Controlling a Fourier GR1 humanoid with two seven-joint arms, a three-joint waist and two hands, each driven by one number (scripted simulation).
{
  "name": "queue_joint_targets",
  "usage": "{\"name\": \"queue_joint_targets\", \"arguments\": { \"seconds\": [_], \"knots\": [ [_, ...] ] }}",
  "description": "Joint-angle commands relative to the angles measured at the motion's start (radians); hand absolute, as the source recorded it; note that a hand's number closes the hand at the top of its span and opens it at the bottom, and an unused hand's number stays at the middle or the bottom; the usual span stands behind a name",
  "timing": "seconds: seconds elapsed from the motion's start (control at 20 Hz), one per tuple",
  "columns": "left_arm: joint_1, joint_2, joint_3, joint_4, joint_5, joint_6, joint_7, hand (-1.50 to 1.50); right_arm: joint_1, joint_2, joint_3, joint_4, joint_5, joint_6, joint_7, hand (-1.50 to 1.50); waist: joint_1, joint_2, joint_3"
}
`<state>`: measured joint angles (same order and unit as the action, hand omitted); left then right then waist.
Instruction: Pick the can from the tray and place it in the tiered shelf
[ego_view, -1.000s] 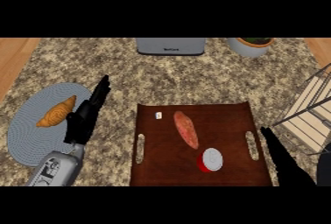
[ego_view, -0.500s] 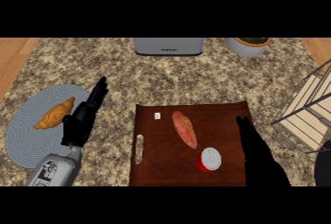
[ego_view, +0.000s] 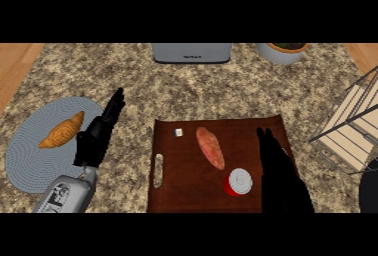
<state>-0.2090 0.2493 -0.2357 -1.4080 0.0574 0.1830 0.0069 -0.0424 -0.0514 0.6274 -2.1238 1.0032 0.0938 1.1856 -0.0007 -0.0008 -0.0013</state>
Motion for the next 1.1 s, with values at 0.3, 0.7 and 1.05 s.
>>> {"name": "queue_joint_targets", "arguments": {
  "seconds": [0.3,0.7,1.05],
  "knots": [
    [0.001,-0.013,0.013,-0.004,-0.021,-0.007,0.021,0.0,0.026,0.05,0.102,0.103,0.092,-0.047,0.209,-1.5,0.002,0.0,0.001],
    [-0.011,-0.018,0.05,0.022,-0.012,-0.043,-0.001,0.0,-0.019,0.051,-0.002,0.132,0.033,0.031,0.179,-1.5,0.001,0.002,0.001],
    [0.051,-0.038,0.031,-0.033,-0.048,-0.029,0.009,0.0,0.028,0.051,0.0,0.179,0.054,-0.017,0.136,-1.5,0.005,0.0,0.001]
  ]
}}
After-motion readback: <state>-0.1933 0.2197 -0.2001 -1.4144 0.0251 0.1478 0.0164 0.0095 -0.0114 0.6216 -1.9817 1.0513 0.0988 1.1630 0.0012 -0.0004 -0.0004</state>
